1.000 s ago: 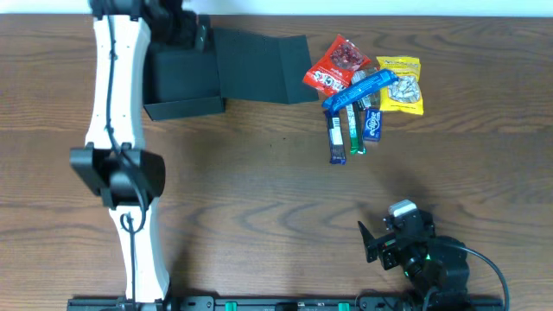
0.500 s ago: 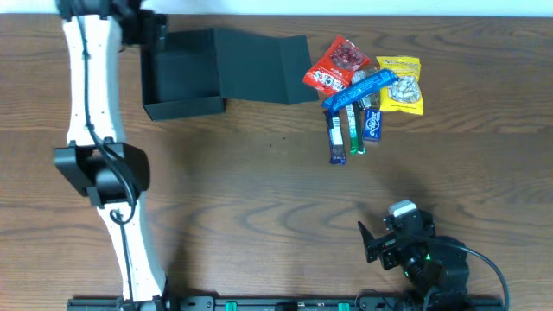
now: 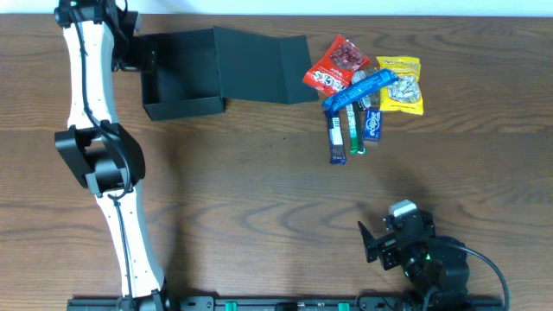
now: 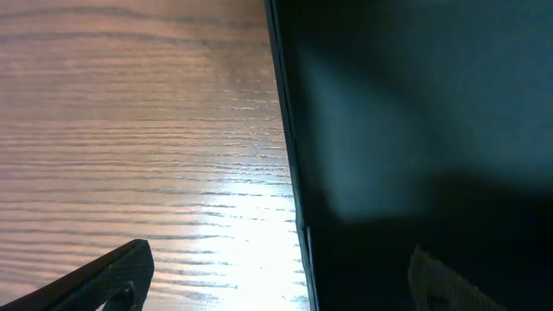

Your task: Pack container

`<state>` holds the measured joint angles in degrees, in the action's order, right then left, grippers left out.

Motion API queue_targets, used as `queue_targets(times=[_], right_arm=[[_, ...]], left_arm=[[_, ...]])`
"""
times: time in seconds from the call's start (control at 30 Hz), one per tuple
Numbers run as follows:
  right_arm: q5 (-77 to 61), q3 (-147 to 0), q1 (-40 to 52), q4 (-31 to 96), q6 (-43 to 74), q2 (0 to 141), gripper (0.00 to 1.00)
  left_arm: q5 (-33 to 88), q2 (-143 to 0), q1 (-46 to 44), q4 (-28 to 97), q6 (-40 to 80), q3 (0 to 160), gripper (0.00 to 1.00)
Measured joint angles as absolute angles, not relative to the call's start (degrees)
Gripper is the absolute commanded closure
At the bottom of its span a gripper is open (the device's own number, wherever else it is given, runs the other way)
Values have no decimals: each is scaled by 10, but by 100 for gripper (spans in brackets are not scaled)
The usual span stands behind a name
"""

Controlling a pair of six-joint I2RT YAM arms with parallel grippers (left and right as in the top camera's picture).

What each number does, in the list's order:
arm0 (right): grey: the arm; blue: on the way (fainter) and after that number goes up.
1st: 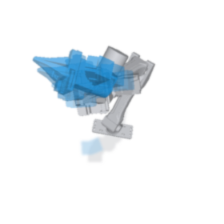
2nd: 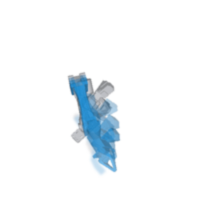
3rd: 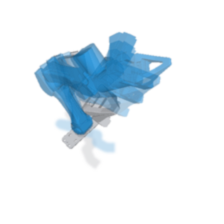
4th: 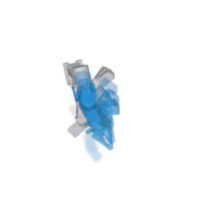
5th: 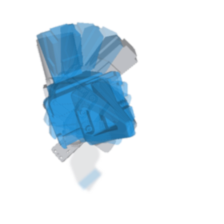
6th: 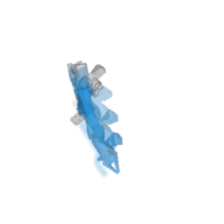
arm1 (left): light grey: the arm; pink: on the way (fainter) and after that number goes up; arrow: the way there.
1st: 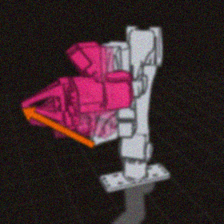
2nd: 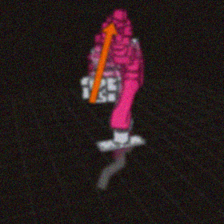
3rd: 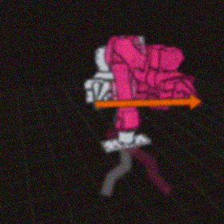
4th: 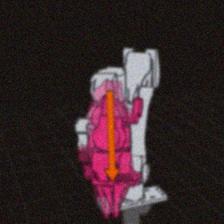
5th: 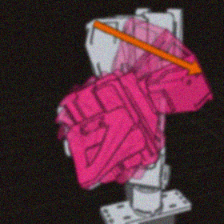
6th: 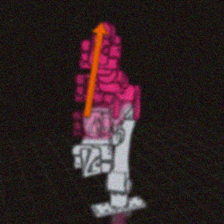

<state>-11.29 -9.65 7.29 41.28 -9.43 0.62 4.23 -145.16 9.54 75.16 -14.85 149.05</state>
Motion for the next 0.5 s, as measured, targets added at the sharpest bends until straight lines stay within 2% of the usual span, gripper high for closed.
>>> queue_targets(times=[0.1, 0.17, 0.27, 0.4, 0.5], right_arm=[[-113, -97, 73, 413, -94, 6, 1], [-113, -97, 73, 413, -94, 6, 1], [-113, -96, 73, 413, -94, 6, 1], [-113, -96, 73, 413, -94, 6, 1], [-113, -96, 73, 413, -94, 6, 1]], left_arm=[[49, -1473, 95, 752, -149, 1491, 5], [52, -1487, 95, 751, -148, 1491, 0], [52, -1500, 95, 750, -139, 1488, 20], [52, -1503, 95, 750, -125, 1488, 41], [42, -1503, 95, 754, -117, 1488, 53]])
